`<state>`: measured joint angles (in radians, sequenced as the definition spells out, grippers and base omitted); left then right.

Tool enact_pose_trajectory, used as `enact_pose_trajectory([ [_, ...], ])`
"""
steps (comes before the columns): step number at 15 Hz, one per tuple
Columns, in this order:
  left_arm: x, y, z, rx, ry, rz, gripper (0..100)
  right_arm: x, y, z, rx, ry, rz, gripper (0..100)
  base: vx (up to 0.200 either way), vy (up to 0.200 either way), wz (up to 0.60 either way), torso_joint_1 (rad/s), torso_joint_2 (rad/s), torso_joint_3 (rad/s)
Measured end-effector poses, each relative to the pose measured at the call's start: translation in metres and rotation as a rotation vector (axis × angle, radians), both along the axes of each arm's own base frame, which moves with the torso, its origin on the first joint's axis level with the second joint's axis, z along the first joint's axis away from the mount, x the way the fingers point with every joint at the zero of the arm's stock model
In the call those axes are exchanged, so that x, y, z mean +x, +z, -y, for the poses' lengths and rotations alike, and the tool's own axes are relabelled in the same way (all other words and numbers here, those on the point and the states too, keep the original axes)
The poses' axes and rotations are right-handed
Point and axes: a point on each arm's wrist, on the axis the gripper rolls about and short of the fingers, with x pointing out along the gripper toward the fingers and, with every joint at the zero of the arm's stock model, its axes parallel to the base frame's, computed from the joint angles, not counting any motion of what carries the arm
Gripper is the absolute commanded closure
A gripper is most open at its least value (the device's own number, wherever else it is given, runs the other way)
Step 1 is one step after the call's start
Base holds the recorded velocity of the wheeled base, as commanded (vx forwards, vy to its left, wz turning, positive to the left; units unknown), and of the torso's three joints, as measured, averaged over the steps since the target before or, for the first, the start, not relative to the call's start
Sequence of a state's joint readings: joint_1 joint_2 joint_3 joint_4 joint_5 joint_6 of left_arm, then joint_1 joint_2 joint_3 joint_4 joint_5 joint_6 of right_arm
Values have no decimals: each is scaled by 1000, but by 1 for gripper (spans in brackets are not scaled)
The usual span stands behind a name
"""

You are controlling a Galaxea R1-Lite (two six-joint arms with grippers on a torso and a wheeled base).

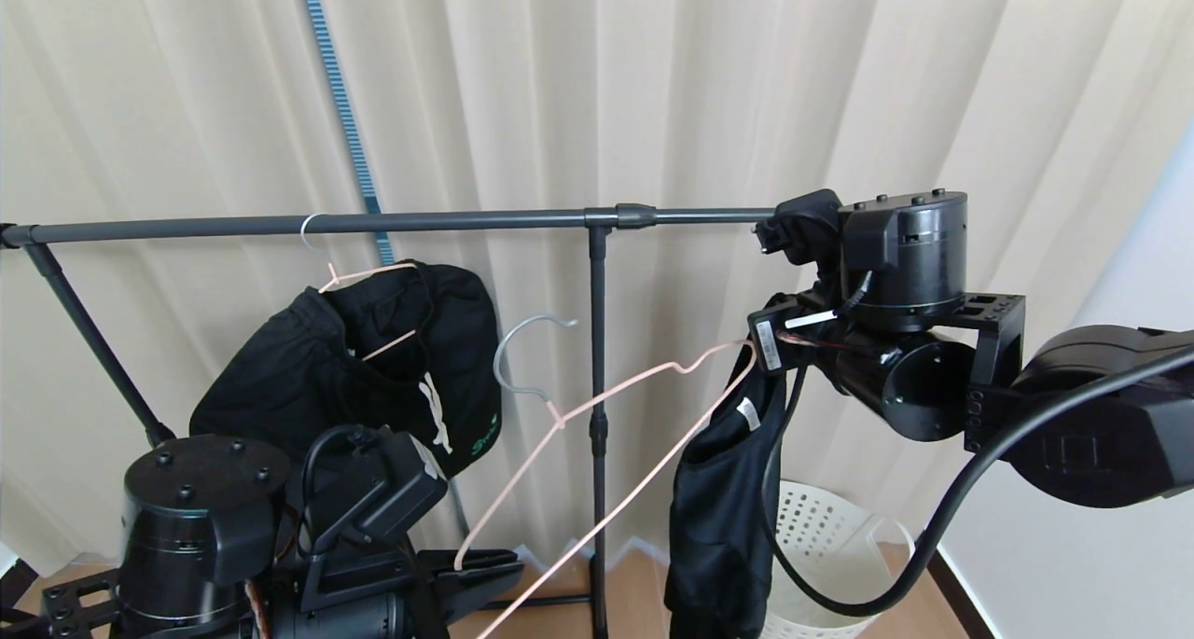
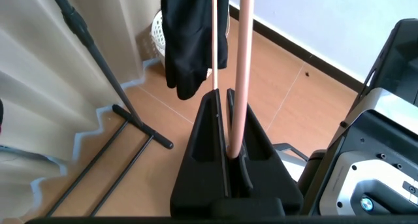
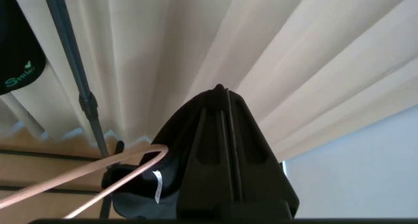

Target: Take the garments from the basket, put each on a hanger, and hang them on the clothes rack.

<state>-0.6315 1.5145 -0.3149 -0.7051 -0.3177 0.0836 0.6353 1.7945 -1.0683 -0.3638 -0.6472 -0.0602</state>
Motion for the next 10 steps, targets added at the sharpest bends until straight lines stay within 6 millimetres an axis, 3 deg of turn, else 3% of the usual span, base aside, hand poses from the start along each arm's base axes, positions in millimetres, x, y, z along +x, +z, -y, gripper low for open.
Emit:
enact_pose_trajectory([
  [10,1,-4,3,5,-7,-18,100,-13,-4,-12,-14,32,-10,100,0,0,0,0,0,0],
])
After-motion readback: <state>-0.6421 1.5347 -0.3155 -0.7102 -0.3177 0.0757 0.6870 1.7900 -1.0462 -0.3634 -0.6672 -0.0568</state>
